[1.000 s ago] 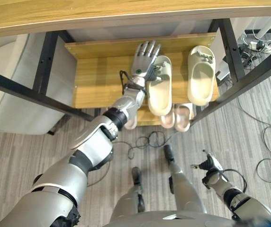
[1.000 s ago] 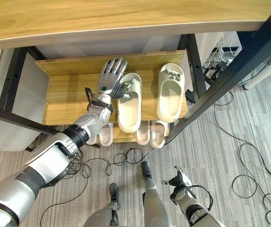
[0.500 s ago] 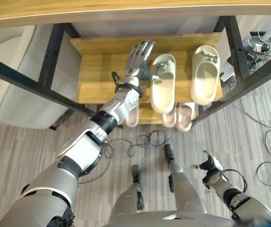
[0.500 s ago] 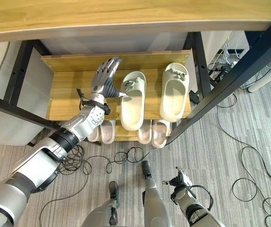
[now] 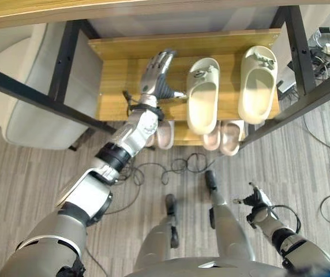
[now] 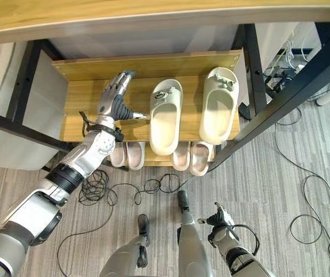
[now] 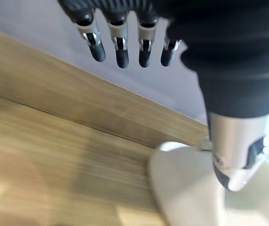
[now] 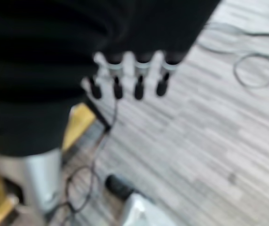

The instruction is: Arrange the slippers neatly on the shoe rack.

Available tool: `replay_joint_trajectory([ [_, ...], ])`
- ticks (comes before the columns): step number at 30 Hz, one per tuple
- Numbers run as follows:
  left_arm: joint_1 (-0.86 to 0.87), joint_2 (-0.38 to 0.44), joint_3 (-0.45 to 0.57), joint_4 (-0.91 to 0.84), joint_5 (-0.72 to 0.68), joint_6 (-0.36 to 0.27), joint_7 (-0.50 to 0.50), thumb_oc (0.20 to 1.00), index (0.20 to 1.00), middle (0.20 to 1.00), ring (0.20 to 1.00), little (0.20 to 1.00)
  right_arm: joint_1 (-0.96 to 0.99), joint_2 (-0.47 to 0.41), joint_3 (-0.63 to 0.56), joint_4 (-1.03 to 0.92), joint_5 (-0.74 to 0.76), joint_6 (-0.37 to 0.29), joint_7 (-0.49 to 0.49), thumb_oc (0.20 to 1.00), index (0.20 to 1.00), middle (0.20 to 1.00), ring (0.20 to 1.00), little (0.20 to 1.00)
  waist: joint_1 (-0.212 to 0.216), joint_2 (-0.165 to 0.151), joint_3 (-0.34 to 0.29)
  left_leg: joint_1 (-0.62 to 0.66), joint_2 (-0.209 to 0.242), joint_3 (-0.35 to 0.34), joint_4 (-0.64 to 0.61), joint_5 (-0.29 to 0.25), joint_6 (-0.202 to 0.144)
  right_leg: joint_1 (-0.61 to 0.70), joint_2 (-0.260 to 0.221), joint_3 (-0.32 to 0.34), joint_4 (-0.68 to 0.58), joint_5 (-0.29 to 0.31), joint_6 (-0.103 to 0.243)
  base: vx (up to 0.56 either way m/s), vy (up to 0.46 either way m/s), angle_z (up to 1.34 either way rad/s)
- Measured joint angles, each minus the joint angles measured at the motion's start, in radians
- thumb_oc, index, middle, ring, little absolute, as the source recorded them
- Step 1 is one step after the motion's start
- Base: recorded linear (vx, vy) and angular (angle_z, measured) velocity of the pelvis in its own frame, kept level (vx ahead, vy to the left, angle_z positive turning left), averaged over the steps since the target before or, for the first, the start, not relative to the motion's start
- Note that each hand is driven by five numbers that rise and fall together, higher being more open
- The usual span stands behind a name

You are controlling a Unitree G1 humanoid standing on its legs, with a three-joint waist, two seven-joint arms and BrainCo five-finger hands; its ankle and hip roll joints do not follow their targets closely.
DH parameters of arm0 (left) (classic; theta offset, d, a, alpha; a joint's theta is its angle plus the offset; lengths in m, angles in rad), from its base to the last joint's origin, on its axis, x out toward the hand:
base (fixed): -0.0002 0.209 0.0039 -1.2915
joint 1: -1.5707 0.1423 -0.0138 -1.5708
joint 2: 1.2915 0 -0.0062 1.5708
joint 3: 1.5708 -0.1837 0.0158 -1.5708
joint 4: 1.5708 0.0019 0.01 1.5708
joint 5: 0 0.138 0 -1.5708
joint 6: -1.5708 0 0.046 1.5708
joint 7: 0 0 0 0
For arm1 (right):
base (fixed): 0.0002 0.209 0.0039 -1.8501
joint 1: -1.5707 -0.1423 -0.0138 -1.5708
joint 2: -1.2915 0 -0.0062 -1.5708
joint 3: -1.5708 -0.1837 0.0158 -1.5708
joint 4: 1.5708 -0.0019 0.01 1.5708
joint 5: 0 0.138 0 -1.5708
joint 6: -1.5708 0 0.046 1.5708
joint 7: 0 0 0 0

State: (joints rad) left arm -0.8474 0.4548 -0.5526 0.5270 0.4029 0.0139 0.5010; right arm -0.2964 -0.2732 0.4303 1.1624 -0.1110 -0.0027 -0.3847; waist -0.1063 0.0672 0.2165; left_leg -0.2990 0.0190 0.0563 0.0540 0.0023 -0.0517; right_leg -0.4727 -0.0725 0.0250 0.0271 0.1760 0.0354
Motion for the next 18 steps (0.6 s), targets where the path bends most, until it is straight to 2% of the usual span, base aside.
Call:
replay_joint_trajectory([
  [8, 0.111, 0.014, 0.064, -0.106, -0.004, 0.000, -0.050, 1.000, 1.000, 1.000, 1.000, 1.000, -0.011, 0.005, -0.028, -0.002, 0.000, 0.018, 0.016, 1.000, 1.000, 1.000, 1.000, 1.000, 0.010, -0.003, 0.002, 0.000, 0.000, -0.012, 0.004, 0.001, -0.001, -0.003, -0.002, -0.012, 0.022, -0.015, -0.003, -0.02, -0.006, 0.05],
  [12, 0.191, 0.020, 0.113, -0.175, -0.079, -0.004, -0.101, 1.000, 1.000, 1.000, 1.000, 1.000, -0.008, 0.019, -0.031, -0.006, -0.001, 0.029, 0.030, 1.000, 1.000, 1.000, 1.000, 1.000, 0.010, -0.003, 0.002, -0.002, 0.002, -0.011, 0.003, -0.001, -0.002, -0.007, 0.000, -0.011, 0.023, -0.016, -0.004, 0.00, 0.000, 0.00],
  [18, 0.288, 0.035, 0.169, -0.272, -0.107, -0.027, -0.148, 1.000, 1.000, 1.000, 1.000, 1.000, -0.016, 0.023, -0.045, -0.016, -0.001, 0.033, 0.040, 1.000, 1.000, 1.000, 1.000, 1.000, 0.025, -0.003, 0.002, -0.001, 0.002, -0.012, 0.005, -0.002, -0.002, -0.006, 0.001, -0.012, 0.026, -0.017, -0.004, 0.00, 0.000, 0.00],
])
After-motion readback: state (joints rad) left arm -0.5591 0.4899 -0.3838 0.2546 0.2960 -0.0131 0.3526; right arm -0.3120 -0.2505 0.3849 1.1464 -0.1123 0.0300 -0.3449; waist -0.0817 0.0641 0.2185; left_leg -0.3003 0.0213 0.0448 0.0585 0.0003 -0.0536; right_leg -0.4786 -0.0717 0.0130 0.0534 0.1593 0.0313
